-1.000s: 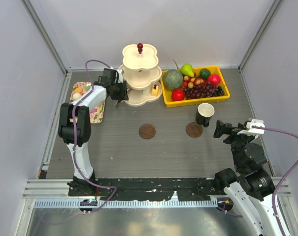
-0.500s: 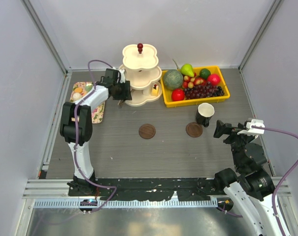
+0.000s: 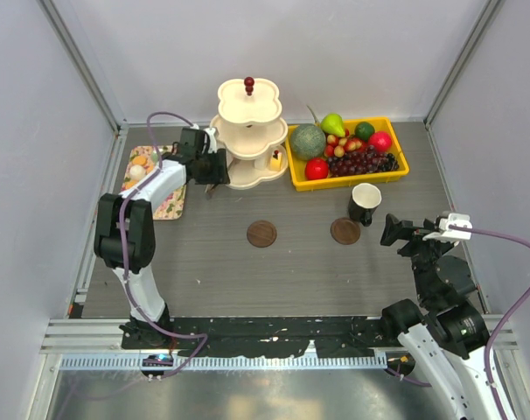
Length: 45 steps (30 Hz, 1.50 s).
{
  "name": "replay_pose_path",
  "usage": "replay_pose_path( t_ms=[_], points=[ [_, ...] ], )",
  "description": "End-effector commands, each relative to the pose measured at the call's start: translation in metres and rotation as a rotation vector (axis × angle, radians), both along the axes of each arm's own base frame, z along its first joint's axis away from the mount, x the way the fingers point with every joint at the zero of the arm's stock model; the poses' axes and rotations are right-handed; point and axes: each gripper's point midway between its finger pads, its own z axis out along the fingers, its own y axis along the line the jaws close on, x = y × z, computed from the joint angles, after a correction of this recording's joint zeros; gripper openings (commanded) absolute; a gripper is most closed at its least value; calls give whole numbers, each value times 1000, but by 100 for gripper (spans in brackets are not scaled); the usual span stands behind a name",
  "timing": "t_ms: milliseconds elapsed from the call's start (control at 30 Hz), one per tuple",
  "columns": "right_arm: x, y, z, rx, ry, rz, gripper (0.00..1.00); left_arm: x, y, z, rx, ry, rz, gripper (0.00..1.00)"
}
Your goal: Serve the afternoon tea
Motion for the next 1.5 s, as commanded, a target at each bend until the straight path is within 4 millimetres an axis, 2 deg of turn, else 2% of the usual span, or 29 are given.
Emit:
replay_pose_path(
  t_ms=[0,133,267,400,533,700,967,1167,1467],
  points=[
    [-1,0,15,18,-59,3,96,-8,0,40,-37,-81,23,57],
    [-2,-1,15,21,-64,3,96,-28,8,37,-26,-51,49,57],
    [-2,1,15,23,-64,10,96,-44,28,39,31,-10,113,56],
    [-2,1,15,22,-62,10,96,-56,45,50,35,11,184,56],
    [-2,1,16,24,-67,12,96,-62,70,64,64,8,300,56],
    [-3,2,16,22,-67,18,96,-58,98,79,87,6,437,56],
    [-3,1,17,24,-71,15,96,-37,120,90,73,-19,579,56],
    [-3,2,16,24,-71,18,96,-19,123,85,48,0,622,56],
    [-2,2,15,20,-65,19,96,-6,123,60,16,64,667,57]
  ],
)
